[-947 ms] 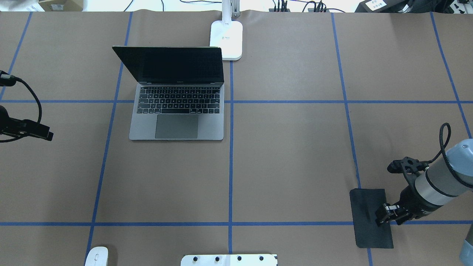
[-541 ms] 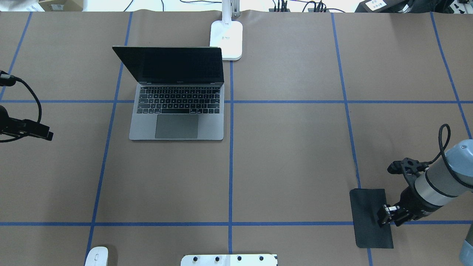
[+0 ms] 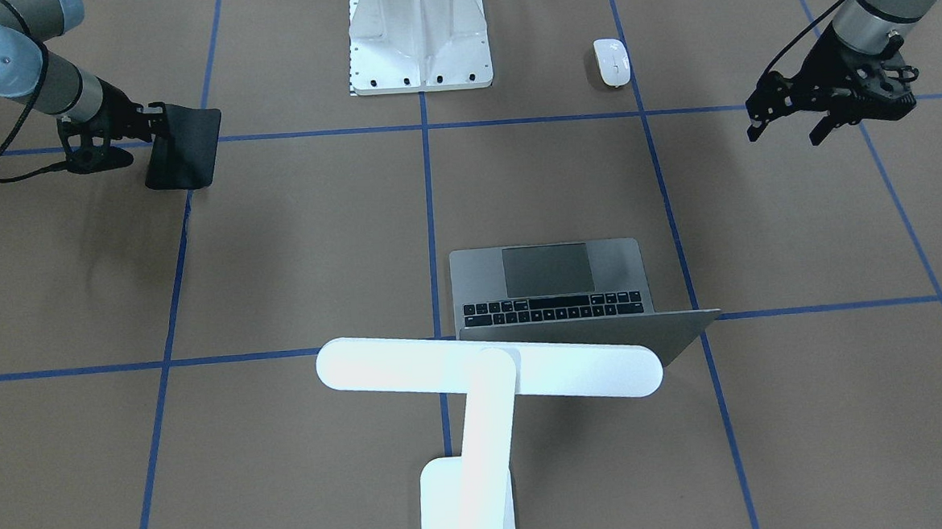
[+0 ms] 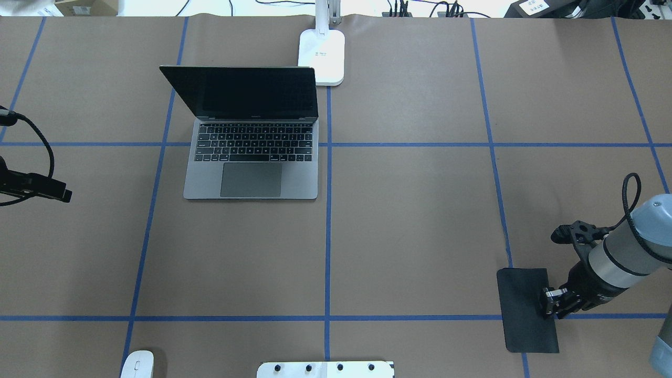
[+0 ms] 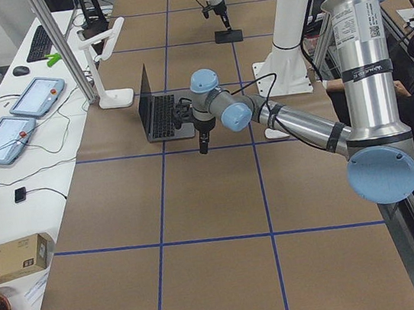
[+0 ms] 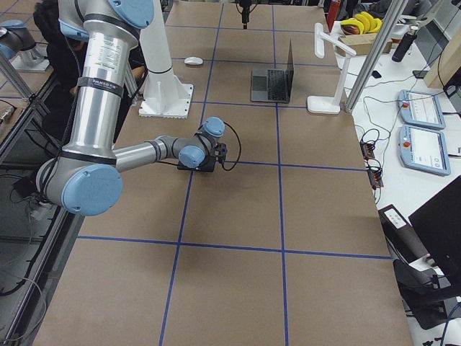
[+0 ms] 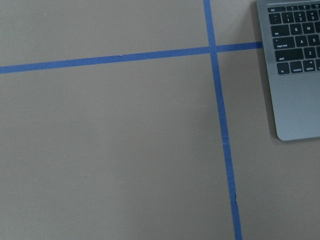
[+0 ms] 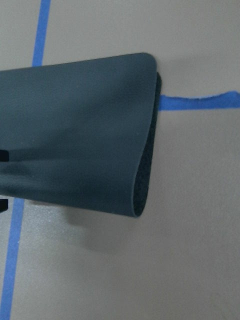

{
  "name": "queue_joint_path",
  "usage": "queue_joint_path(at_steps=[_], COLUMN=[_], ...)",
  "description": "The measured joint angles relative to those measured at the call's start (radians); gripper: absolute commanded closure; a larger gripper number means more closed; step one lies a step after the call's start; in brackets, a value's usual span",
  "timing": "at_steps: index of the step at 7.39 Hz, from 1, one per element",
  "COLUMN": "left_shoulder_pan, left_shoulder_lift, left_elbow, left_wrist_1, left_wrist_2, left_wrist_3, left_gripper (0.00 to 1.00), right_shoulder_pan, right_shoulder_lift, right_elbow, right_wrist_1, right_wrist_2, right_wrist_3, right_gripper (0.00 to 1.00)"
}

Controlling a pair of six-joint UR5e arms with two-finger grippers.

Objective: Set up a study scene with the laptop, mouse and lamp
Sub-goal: 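Grasp the dark grey mouse pad's edge with the right gripper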

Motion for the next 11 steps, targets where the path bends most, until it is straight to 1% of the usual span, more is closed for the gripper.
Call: queue_joint_path(at_steps=[4,5,6,7,9,11], left_shoulder_pan=[-0.001,-0.001,-0.001,-0.001,-0.001,-0.002], left_shoulder_lift=[0.002,0.002,0.005,0.011,0.024,0.030], left_elbow=[0.000,0.000,0.000,0.000,-0.001,0.001], left_wrist_1=[-0.004,-0.006,-0.010,-0.018,-0.036,-0.046], left_wrist_2=[0.001,0.001,0.001,0.001,0.001,0.001], left_wrist_3=[0.001,0.001,0.001,0.001,0.001,0.002], left_gripper=[0.00,0.00,0.00,0.00,0.00,0.00], right_shoulder_pan=[0.003,0.004,0.005,0.006,0.010,0.016], right_shoulder_lift=[0.011,0.017,0.024,0.038,0.076,0.090], right_elbow=[-0.018,-0.022,-0.024,-0.024,-0.019,-0.014], right_wrist_1=[-0.002,-0.007,-0.018,-0.036,-0.102,-0.127], right_wrist_2=[-0.006,-0.006,-0.006,-0.005,-0.002,-0.002], right_wrist_3=[0.000,0.000,0.000,0.000,0.000,-0.001], right_gripper=[0.52,0.55,0.70,0.78,0.85,0.87])
